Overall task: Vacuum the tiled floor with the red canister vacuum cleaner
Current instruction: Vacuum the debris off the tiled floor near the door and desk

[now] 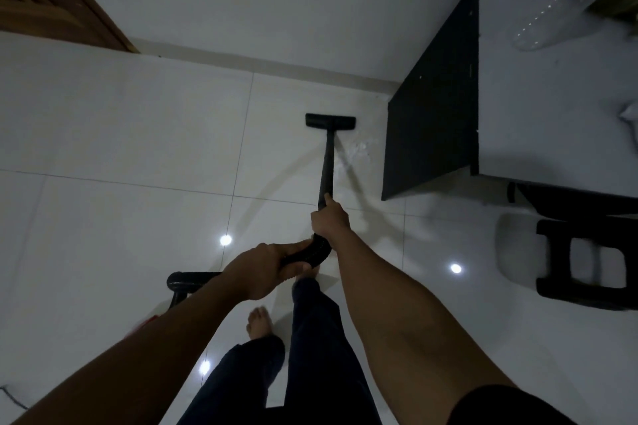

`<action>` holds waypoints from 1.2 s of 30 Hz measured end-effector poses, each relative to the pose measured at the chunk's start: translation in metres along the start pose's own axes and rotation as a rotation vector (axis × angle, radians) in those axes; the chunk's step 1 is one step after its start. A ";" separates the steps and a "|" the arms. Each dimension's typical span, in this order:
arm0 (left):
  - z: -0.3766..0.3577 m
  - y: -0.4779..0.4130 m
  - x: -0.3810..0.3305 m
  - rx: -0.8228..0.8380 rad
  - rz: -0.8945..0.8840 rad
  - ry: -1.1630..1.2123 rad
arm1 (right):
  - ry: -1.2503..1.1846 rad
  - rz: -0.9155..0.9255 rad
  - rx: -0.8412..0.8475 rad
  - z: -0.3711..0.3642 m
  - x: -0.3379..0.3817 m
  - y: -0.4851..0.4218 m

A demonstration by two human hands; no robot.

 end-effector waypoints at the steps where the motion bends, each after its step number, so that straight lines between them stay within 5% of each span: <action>1: -0.007 0.011 0.002 0.005 -0.008 0.003 | 0.004 0.003 0.006 -0.009 -0.007 0.009; 24: -0.169 0.186 0.006 0.032 -0.063 -0.045 | 0.109 0.130 0.014 -0.119 -0.182 0.136; 36: -0.320 0.255 -0.043 0.174 -0.069 -0.119 | 0.047 0.035 -0.012 -0.133 -0.363 0.198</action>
Point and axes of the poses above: each hand's wrist, its own y-axis away from the middle knuckle, its own z-axis out of the back of the hand, x = y × z, the point moved 1 cm from there along -y, towards the middle knuckle, and after that the axes turned 7 degrees about -z, right-handed, at the moved point
